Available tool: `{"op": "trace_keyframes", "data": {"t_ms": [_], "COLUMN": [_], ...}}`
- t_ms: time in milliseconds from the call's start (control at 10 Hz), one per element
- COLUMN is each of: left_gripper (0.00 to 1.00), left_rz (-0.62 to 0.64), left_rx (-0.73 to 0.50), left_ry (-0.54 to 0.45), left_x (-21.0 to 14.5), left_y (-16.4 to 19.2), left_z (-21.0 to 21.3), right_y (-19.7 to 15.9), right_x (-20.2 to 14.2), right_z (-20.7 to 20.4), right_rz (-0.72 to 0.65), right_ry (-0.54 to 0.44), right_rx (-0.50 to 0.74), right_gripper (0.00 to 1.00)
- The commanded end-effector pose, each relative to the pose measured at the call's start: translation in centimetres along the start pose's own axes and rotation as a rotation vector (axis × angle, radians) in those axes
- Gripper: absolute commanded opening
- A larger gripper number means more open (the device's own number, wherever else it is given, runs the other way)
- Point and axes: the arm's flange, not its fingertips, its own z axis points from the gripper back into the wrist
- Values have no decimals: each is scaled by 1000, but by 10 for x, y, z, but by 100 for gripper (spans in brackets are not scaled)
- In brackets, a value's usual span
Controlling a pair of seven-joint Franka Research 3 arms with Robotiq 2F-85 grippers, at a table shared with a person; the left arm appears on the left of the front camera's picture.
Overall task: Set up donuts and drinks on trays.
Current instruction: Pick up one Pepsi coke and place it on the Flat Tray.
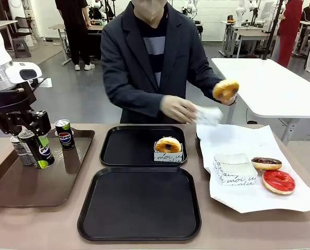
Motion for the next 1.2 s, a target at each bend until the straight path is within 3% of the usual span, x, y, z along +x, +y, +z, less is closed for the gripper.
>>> {"op": "trace_keyframes", "data": {"t_ms": [0,600,1100], "left_gripper": [59,59,59], "left_rz": [-6,0,-47], "left_rx": [-4,0,-53], "left_ry": [1,6,-11], "left_x": [2,1,69], "left_y": [1,0,-60], "left_z": [1,-2,-26], "right_y": [1,1,1], "right_x": [-1,-1,-1], "right_z": [1,1,1], "right_rz": [1,1,1], "right_ry": [1,1,1], "right_rx": [7,7,7], "right_gripper": [100,100,100]}}
